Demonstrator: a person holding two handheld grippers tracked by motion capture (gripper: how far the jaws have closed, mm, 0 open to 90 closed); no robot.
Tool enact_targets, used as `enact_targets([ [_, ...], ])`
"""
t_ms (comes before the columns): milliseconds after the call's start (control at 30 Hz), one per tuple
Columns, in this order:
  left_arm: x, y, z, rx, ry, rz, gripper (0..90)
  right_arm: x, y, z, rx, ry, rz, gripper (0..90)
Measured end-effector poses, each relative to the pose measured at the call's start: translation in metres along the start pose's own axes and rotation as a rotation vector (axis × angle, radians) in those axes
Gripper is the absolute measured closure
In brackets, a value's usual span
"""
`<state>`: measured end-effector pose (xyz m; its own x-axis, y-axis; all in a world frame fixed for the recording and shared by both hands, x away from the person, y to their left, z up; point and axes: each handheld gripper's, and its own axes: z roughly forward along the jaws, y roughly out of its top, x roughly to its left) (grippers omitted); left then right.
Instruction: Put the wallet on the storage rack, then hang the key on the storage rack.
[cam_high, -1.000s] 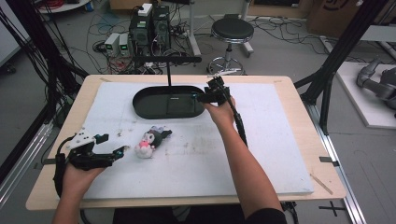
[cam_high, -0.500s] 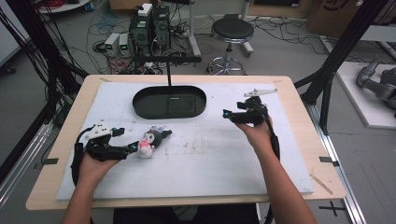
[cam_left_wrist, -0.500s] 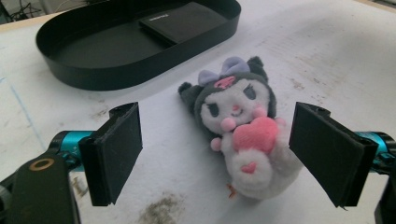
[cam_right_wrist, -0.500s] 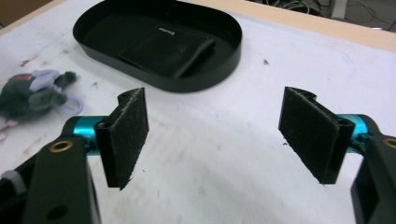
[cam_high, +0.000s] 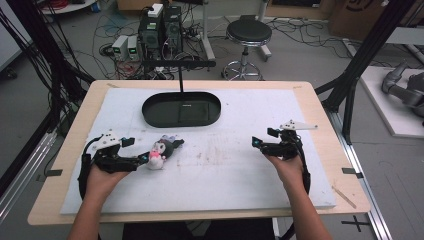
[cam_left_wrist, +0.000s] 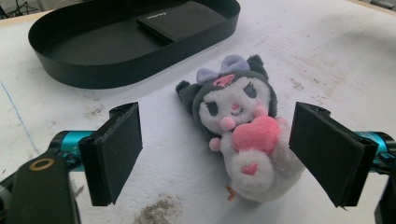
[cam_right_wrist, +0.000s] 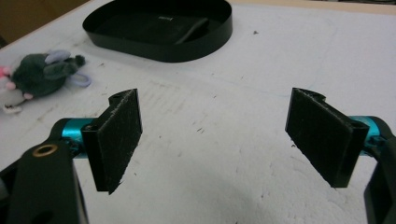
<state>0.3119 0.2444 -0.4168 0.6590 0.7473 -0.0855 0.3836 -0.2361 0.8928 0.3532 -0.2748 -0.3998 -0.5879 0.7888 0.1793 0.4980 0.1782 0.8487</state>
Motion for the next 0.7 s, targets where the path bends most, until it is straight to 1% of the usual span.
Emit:
enact_targets([
  [100, 0.000, 0.001, -0.001, -0.004, 0.002, 0.002, 17.1, 0.002, -0.002, -0.001, -0.011, -0.006, -0.003, 18.2],
  [233, -0.001, 0.003, -0.003, -0.014, 0.001, 0.001, 17.1, 0.002, -0.007, 0.005, 0.020, -0.006, -0.001, 17.9],
  [267, -0.001, 0.004, -0.004, -0.011, 0.000, 0.005, 17.1, 0.002, -0.007, 0.005, 0.018, -0.008, -0.005, 17.9],
  [367, -0.004, 0.005, -0.003, -0.015, -0.003, 0.004, 17.1, 0.001, -0.007, 0.002, 0.006, -0.010, 0.002, 17.9],
  [433, -0.005, 0.005, -0.001, -0.012, -0.014, 0.003, 17.1, 0.000, -0.007, -0.001, -0.004, -0.017, 0.011, 17.9],
  [533, -0.005, 0.004, 0.003, -0.017, -0.030, -0.014, 17.1, -0.003, -0.008, -0.005, -0.010, -0.028, 0.023, 17.9],
  [633, -0.003, 0.004, 0.007, -0.012, -0.032, -0.028, 17.1, -0.005, -0.011, -0.008, -0.016, -0.036, 0.027, 17.9],
  [700, -0.004, 0.006, 0.007, -0.012, -0.030, -0.020, 17.1, -0.007, -0.013, -0.009, -0.009, -0.040, 0.027, 17.9],
])
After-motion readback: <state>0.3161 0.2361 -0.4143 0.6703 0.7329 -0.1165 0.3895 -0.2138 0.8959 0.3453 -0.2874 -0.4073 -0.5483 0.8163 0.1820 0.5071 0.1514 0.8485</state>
